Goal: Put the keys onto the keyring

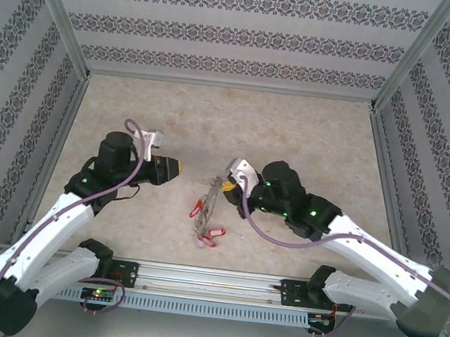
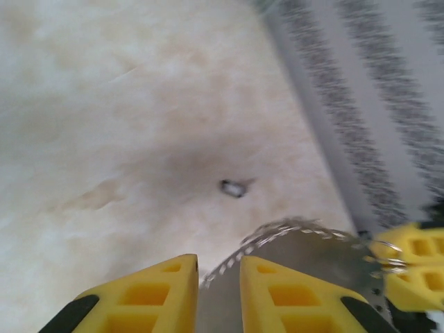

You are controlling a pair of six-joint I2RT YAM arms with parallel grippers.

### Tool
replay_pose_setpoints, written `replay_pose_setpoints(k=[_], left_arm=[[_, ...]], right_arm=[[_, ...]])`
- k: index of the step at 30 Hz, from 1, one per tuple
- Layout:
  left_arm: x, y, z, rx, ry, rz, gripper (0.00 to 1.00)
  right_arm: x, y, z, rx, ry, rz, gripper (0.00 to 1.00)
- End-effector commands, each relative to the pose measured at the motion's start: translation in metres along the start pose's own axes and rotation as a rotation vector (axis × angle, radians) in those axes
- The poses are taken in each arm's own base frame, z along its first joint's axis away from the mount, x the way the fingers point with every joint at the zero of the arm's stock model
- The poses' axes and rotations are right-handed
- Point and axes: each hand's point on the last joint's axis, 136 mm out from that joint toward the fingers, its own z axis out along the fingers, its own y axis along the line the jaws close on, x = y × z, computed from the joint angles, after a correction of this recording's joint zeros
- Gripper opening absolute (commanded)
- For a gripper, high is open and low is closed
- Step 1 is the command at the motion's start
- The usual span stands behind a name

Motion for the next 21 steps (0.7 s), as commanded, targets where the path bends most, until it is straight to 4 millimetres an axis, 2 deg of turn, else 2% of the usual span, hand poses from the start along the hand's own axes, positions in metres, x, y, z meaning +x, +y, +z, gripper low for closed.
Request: replay_pose_setpoints(k=[1, 5, 11, 16, 21], left_arm=[[-0.021, -0.076, -0.027, 0.314, -0.099, 0.206, 0.25], [-0.025, -0.115, -0.048, 0.505, -0.153, 0.297, 0.3], [-0.014, -0.146, -0.056, 0.615, -0.113, 0.439, 0.3], [0.004, -0.152, -0.055, 0.583, -0.037, 0.608, 0.24], [0.009, -0.158, -0.054, 0.576, -0.004, 0.704, 0.19]], right_arm=[[-0.03, 0.026, -0.023, -0.165, -0.135, -0.075, 0.0], [-0.051, 0.035, -0.04, -0.234, -0.202, -0.082, 0.0], [-0.069, 0.047, -0.049, -0.33, -0.251, -0.094, 0.0], [-0.078, 0.047, -0.054, -0.349, -0.276, -0.108, 0.0], [-0.081, 0.045, -0.055, -0.353, -0.279, -0.11, 0.0]])
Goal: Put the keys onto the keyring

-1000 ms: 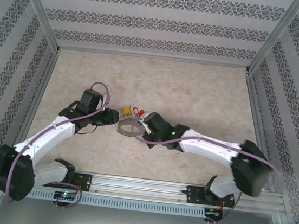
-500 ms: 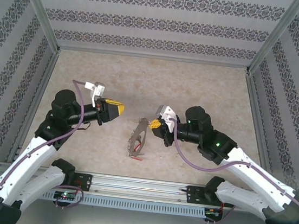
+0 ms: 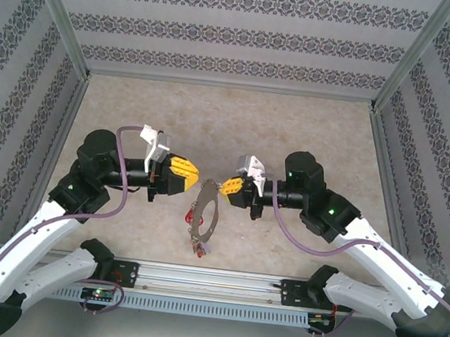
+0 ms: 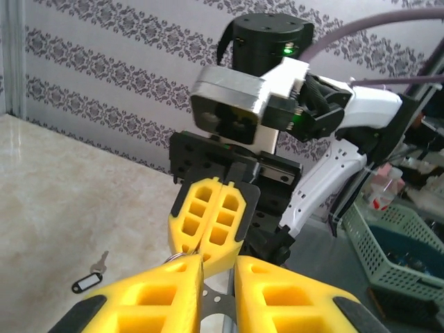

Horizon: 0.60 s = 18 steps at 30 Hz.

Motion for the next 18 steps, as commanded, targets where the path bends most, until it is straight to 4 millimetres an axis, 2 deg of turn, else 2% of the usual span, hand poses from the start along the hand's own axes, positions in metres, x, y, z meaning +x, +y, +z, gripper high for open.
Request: replay_pose_setpoints(k=[1, 6, 18], left_arm=[[0.012, -0.006, 0.004, 0.022, 0.085, 0.101, 0.19], [0.028, -0.006, 0.014, 0.029, 0.188, 0.14, 0.17], [0.049, -0.002, 0.038, 0.031, 0.322, 0.225, 0.16]], right_arm=[[-0.033, 0.007, -0.007, -0.04, -0.091, -0.081, 0.0], [-0.034, 0.007, -0.007, -0.041, -0.095, -0.082, 0.0], [-0.03, 0.003, -0.007, -0.03, -0.09, -0.078, 0.0]])
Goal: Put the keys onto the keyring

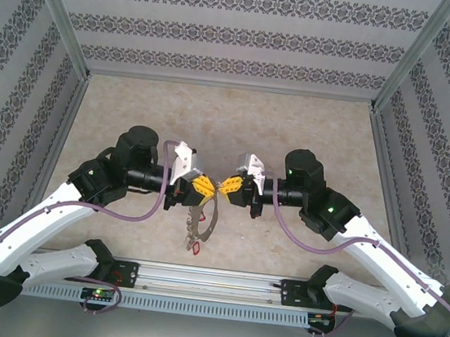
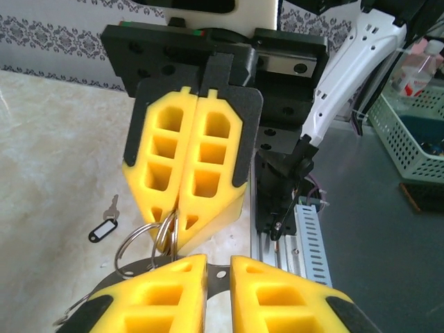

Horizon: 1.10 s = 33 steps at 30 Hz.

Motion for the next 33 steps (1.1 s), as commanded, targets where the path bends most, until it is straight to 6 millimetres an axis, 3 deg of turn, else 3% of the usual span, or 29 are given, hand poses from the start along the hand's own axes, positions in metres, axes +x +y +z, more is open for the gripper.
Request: replay_pose_setpoints(k=[1, 33], left_arm=[[-0.001, -0.004, 0.001, -0.002, 0.03, 0.068, 0.15], [-0.007, 0.01, 0.003, -0.096, 0.024, 0.11, 0.19]], right_arm=[[-0.027, 0.004, -0.007, -0.016, -0.081, -0.077, 0.0], [-0.023, 0.002, -0.007, -0.003, -0.069, -0.086, 0.0]])
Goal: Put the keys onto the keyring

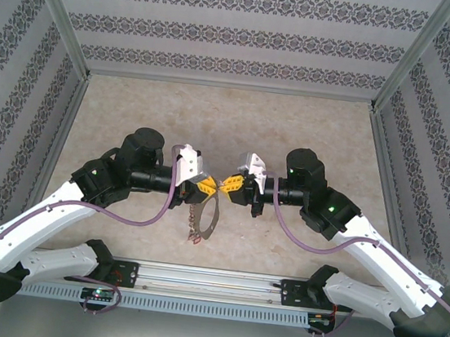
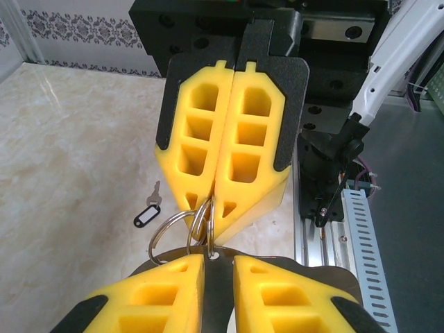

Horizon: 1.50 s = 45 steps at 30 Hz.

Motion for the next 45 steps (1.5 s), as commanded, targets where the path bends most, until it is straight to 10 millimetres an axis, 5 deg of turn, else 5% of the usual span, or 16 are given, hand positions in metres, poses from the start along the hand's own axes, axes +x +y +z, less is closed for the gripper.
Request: replay_pose_setpoints(k=[1, 27, 33, 37, 42, 45], left_arm=[[-0.015, -0.004, -0.002, 0.016, -0.037, 0.037, 0.19], [-0.026, 0.003, 0.008, 0.009, -0.086, 0.03, 0.17], [-0.015, 0.008, 0.017, -0.003, -0.052, 0.03, 0.13], [-0.015, 0.017, 0.02, -0.047, -0.065, 0.036, 0.0], [-0.02, 0.019, 0.019, -0.065, -0.101, 0.037, 0.0], [-0.019, 0.019, 0.019, -0.065, -0.096, 0.04, 0.0]], right_arm=[[-0.023, 0.003, -0.006, -0.005, -0.07, -0.069, 0.0], [-0.023, 0.006, 0.002, -0.013, -0.055, -0.081, 0.0], [-0.025, 0.007, 0.002, -0.021, -0.063, -0.086, 0.0], [-0.023, 0.005, 0.004, -0.018, -0.055, -0.082, 0.0], [-0.021, 0.002, 0.004, -0.001, -0.05, -0.077, 0.0], [-0.019, -0.002, 0.003, 0.017, -0.051, -0.058, 0.14]])
